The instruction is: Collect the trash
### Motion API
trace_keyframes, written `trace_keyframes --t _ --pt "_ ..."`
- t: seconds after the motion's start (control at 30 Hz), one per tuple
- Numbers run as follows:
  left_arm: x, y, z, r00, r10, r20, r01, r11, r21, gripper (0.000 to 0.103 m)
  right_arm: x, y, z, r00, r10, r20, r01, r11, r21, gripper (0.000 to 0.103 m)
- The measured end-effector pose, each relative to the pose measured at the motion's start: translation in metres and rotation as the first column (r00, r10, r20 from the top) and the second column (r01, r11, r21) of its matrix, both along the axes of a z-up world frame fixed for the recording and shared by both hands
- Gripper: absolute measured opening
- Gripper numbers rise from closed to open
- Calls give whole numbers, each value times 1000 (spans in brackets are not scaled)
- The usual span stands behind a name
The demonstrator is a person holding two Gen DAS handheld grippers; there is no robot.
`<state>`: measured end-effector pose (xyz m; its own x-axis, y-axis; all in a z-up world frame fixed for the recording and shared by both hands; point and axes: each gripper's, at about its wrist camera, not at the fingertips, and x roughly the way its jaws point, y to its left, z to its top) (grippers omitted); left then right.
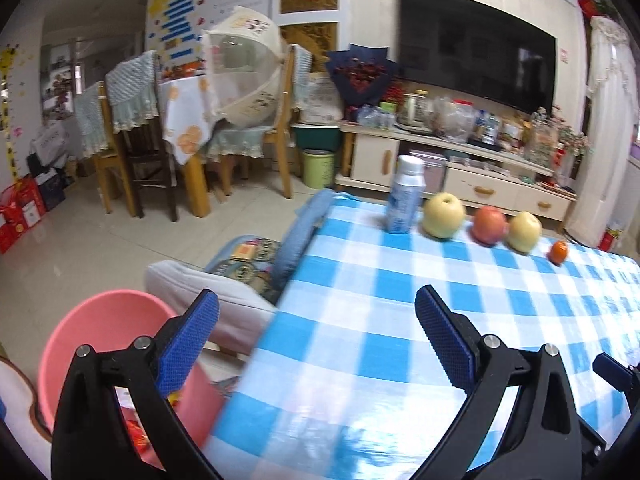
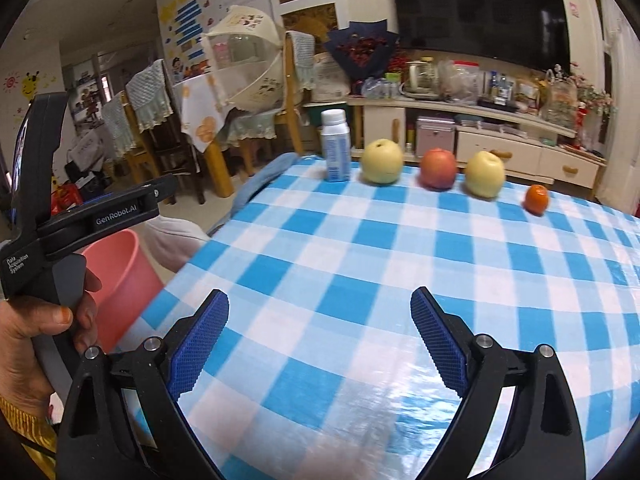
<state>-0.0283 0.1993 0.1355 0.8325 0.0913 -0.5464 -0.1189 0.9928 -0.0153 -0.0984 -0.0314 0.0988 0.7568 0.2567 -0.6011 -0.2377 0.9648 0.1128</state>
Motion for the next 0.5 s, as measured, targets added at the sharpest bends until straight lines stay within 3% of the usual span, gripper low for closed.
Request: trace_keyframes --t 0.5 --pt "5 -113 -22 978 -204 -44 208 969 131 99 -16 -82 -7 987 -150 52 154 983 -98 92"
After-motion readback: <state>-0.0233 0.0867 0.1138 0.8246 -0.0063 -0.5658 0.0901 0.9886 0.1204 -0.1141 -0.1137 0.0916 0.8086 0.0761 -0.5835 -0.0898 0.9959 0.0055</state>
